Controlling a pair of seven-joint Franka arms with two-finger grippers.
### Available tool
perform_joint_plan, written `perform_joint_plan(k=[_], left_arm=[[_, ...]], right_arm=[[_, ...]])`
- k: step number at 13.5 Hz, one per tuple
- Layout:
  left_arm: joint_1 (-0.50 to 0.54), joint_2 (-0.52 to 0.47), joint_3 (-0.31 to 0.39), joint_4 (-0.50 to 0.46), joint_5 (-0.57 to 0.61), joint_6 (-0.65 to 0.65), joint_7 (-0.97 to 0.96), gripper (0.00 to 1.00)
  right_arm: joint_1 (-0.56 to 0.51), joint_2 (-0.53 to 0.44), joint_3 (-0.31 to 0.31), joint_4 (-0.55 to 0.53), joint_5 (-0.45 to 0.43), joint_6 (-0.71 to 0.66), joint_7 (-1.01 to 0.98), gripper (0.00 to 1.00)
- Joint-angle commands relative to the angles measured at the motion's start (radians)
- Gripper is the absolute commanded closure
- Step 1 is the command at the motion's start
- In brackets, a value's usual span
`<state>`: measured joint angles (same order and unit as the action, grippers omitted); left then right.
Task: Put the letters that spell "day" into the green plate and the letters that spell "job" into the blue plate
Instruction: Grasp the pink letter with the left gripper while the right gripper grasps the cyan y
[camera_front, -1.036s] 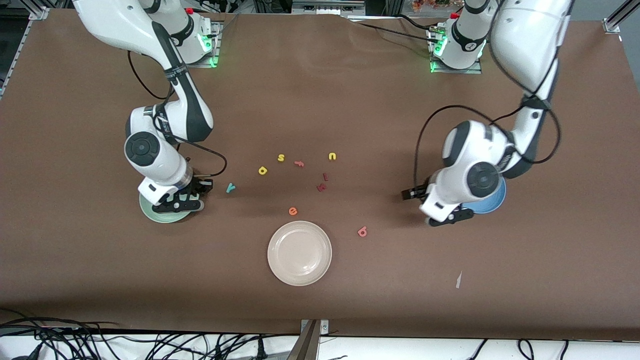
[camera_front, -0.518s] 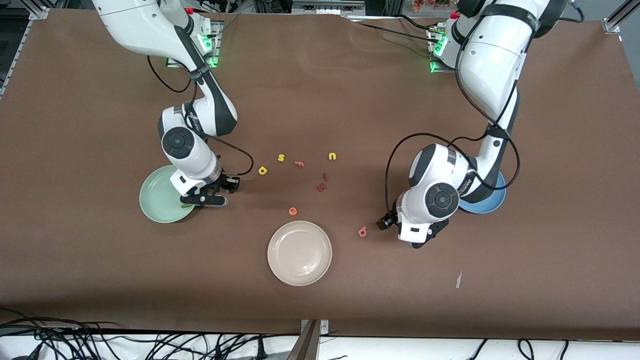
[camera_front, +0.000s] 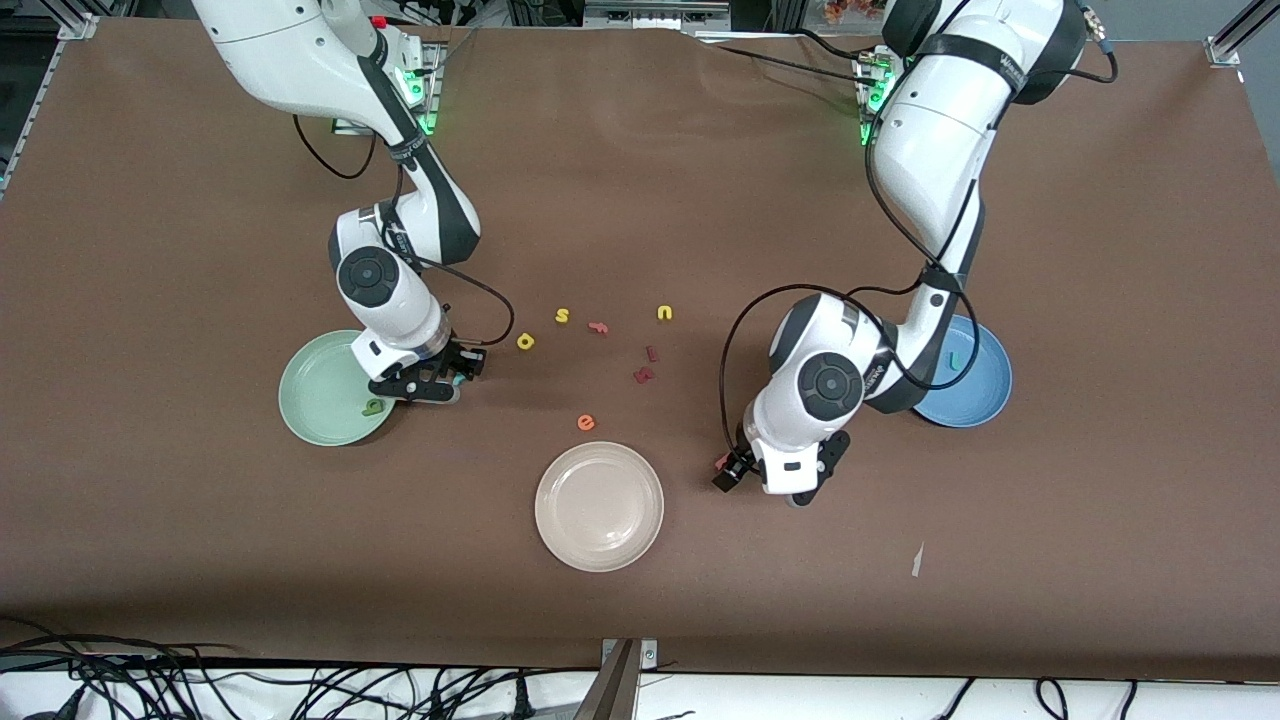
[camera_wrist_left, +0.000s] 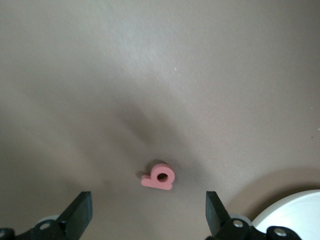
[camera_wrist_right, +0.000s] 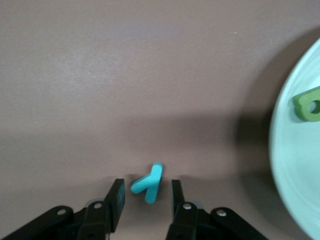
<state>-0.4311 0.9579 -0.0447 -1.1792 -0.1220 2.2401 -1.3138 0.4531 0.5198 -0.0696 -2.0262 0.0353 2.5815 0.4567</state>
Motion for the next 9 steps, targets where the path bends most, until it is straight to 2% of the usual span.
perform_joint_plan(k=[1, 4, 9], left_arm=[[-0.034, 0.05, 0.026, 0.043, -0.001, 0.036, -0.036, 0.0], [-0.067, 0.068, 0.072, 0.044, 0.004, 0.043, -0.036, 0.0], [-0.083, 0.087, 0.085, 0.043, 0.005, 0.07, -0.048, 0.02]], right_arm=[[0.003, -0.001, 0.002, -0.003, 0.008, 0.014, 0.011, 0.54], [0.001, 0.014, 0.002, 0.006, 0.005, 0.02, 0.011, 0.54], [0.003, 0.029, 0.002, 0.006, 0.005, 0.048, 0.011, 0.54]])
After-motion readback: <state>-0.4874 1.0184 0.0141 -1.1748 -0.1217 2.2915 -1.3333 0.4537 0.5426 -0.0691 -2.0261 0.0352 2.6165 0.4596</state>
